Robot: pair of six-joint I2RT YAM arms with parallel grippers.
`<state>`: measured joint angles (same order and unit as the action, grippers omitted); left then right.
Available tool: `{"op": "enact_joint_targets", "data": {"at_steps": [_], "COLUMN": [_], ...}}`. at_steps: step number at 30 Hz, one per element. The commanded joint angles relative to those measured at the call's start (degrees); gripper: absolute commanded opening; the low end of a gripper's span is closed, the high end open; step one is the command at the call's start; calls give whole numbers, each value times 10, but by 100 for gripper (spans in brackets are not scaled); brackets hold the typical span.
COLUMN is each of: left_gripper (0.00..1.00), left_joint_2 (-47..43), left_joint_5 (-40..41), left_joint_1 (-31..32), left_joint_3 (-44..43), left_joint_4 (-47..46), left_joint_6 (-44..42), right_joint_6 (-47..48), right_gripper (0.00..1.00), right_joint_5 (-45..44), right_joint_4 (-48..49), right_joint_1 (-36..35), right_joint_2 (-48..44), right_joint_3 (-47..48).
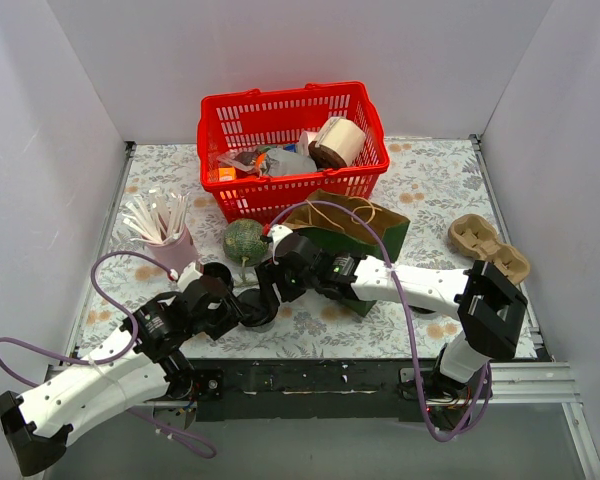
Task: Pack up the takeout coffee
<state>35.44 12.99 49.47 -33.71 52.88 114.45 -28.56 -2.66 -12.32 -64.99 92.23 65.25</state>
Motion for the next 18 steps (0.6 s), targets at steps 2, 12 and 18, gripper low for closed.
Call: {"op": "enact_joint_targets", "data": {"at_steps": [2,12,18], "left_gripper": [48,47,46], "left_joint_2": [4,6,9], "left_joint_5": [-9,-23,-32], "left_joint_1": [-1,-1,-1], "left_joint_3": [-7,-8,-13], "left_joint_4": [-16,-38,-45], "left_joint_6": [4,-8,-16], "right_joint_6": [-13,-20,-19], "right_gripper": [72,68,69], "right_joint_5": [17,8,-5], "right_joint_4": [-25,-20,-20], "right_joint_1": [-3,-3,-3], "right_joint_2": [3,-24,-43], "right_joint_3": [11,-4,-7]}}
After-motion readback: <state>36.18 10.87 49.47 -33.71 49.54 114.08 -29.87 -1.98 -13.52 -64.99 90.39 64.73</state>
